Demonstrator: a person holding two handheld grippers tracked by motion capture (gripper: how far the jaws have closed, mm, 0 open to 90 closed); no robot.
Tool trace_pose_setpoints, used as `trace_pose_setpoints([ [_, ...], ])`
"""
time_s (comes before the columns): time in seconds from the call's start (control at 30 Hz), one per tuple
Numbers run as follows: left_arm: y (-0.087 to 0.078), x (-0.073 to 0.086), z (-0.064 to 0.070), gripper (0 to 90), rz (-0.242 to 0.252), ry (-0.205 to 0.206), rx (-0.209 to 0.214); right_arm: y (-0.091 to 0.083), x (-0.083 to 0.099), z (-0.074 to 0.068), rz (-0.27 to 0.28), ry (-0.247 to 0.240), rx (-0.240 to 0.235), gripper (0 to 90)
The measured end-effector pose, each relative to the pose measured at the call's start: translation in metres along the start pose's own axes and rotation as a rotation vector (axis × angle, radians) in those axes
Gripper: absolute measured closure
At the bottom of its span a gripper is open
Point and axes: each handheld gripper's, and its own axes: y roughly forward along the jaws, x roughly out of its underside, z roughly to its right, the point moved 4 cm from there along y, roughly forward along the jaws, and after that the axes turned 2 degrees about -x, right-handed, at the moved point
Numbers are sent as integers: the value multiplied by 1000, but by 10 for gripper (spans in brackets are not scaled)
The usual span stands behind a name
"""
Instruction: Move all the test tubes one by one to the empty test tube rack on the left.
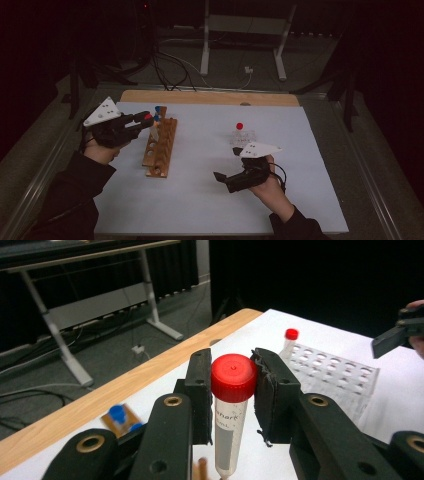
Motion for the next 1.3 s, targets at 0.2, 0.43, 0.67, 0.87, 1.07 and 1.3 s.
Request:
trace_pose_setpoints([
  [0.2, -3, 11, -8, 719, 0, -22, -30, 0, 0, 0, -1, 3, 0, 0],
  [0.43, 5, 29, -13, 719, -9, -44, -47, 0, 0, 0, 4, 4, 2, 0],
  [0.67, 17, 51, -20, 719, -32, -87, -63, -2, 0, 1, 14, 13, 9, 0],
  [0.87, 23, 65, -15, 718, -47, -94, -60, -2, 1, 2, 12, 12, 10, 0],
  [1.07, 30, 78, -12, 718, -84, -93, -59, -3, 1, 2, 22, 18, 8, 0],
  [1.3, 36, 84, -10, 718, -118, -78, -69, -3, 1, 2, 21, 19, 3, 0],
])
